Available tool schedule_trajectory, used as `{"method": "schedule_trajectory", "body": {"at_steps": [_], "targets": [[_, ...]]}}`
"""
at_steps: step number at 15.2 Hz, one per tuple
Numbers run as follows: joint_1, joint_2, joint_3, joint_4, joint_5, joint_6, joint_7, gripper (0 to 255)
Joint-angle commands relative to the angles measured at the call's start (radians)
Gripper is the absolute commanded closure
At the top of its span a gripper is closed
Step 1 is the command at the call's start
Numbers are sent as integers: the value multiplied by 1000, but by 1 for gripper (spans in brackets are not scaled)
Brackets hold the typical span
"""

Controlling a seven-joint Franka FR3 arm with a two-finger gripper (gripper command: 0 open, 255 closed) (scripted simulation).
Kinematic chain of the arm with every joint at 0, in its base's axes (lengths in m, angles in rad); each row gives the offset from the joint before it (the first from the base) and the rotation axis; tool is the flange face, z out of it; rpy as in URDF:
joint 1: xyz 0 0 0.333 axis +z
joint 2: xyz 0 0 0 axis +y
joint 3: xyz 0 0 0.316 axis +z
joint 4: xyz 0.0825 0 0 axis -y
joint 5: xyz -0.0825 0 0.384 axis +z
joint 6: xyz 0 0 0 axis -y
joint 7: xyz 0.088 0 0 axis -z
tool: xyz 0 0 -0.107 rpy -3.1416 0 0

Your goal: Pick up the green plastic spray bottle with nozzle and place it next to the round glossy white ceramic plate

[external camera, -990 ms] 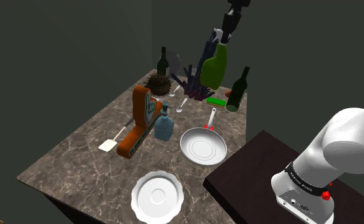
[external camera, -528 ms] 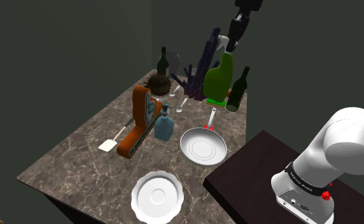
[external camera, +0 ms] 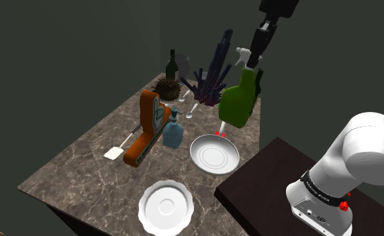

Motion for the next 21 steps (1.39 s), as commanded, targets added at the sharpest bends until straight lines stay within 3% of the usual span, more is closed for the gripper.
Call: {"method": "schedule_trajectory", "body": {"at_steps": [1,11,21], "targets": [[14,-40,27,-22,20,-14,37,255],[96,-183,201,-61,153,-78,251,255],[152,-224,406,10,298,-121,489,255]]}}
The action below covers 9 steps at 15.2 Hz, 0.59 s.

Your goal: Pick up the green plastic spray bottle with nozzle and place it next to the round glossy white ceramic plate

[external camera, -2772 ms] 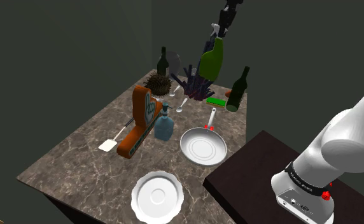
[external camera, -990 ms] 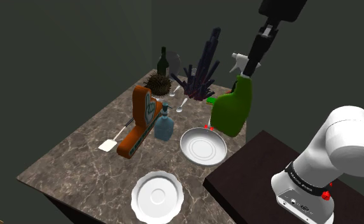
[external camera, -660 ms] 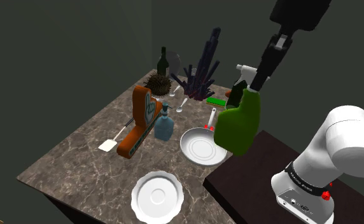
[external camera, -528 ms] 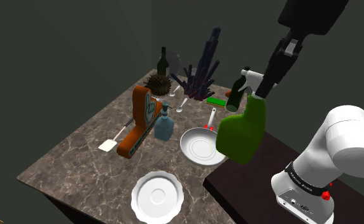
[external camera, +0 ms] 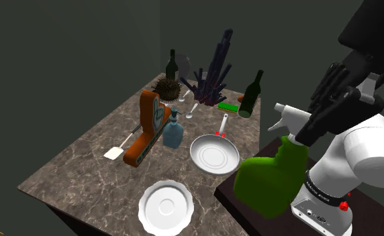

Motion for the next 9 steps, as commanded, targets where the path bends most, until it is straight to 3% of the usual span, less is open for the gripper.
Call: {"method": "schedule_trajectory", "body": {"at_steps": [1,9], "targets": [[6,-5,28,-2,20,6,28,255],[24,-44,59,-124,54,92,14,255]]}}
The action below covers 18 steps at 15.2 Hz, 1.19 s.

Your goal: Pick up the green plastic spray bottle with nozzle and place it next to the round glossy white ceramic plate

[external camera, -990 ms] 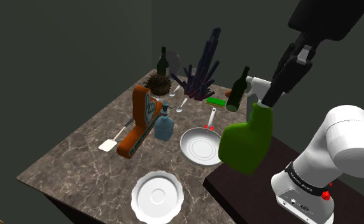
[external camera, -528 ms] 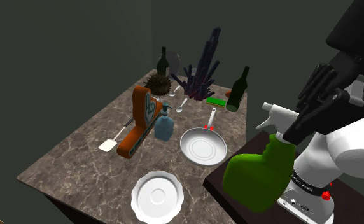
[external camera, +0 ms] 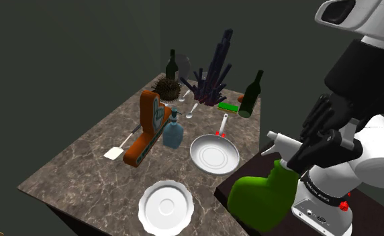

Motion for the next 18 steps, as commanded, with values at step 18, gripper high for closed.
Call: {"method": "schedule_trajectory", "body": {"at_steps": [18], "targets": [[41,-41,107,-251,101,214,-27,255]]}}
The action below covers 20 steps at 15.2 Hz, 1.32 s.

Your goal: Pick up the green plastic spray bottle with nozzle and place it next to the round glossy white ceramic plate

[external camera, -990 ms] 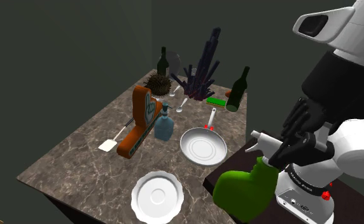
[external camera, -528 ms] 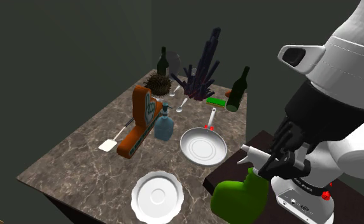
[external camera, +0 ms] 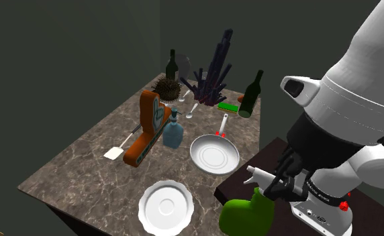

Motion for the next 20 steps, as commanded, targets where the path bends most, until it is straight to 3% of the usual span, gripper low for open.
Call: {"method": "schedule_trajectory", "body": {"at_steps": [1,20], "targets": [[5,0,16,-25,15,26,-1,255],[25,70,187,-210,160,287,-31,255]]}}
